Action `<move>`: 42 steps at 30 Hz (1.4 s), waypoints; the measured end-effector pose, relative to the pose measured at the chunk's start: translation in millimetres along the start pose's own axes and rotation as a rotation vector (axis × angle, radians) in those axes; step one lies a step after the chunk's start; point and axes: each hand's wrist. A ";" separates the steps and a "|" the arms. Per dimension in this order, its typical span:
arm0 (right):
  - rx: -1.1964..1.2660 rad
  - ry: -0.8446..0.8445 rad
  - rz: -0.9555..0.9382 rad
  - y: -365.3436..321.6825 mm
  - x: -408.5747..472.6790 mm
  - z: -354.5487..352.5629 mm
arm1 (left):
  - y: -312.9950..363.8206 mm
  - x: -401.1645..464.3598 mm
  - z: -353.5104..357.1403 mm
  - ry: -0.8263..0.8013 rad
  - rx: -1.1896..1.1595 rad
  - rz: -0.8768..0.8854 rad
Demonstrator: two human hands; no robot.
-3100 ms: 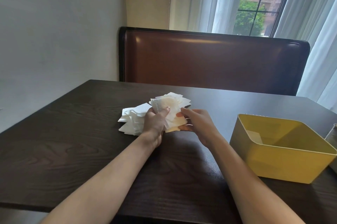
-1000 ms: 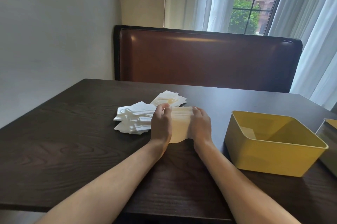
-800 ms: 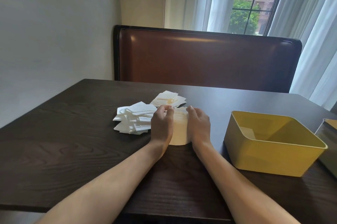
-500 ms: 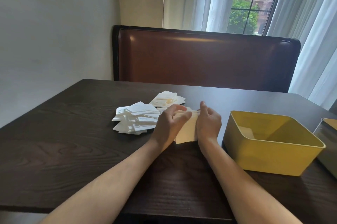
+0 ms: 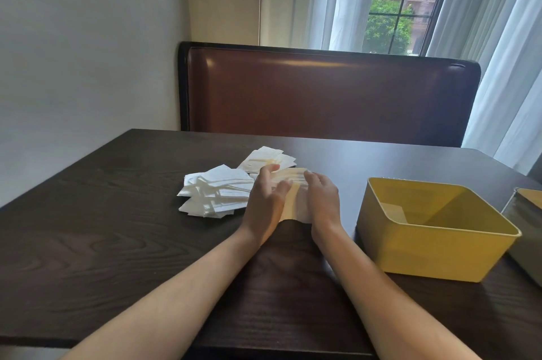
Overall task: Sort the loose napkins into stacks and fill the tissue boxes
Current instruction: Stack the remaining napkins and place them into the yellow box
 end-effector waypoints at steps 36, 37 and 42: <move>-0.092 -0.018 -0.048 -6.5 -7.0 -2.8 | 6.7 11.5 13.2 0.255 -0.077 -0.131; -0.096 0.002 -0.058 -7.4 -8.3 -3.6 | 6.7 11.1 14.0 0.259 -0.048 -0.136; -0.039 0.077 -0.089 -11.8 -17.2 -9.1 | 8.6 8.2 17.0 0.343 0.024 -0.161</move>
Point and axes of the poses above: each hand's wrist, its own x-axis towards the middle knuckle, its own z-axis out of the palm, y = z × x, and after that the axes turned 1 degree about z, right-handed
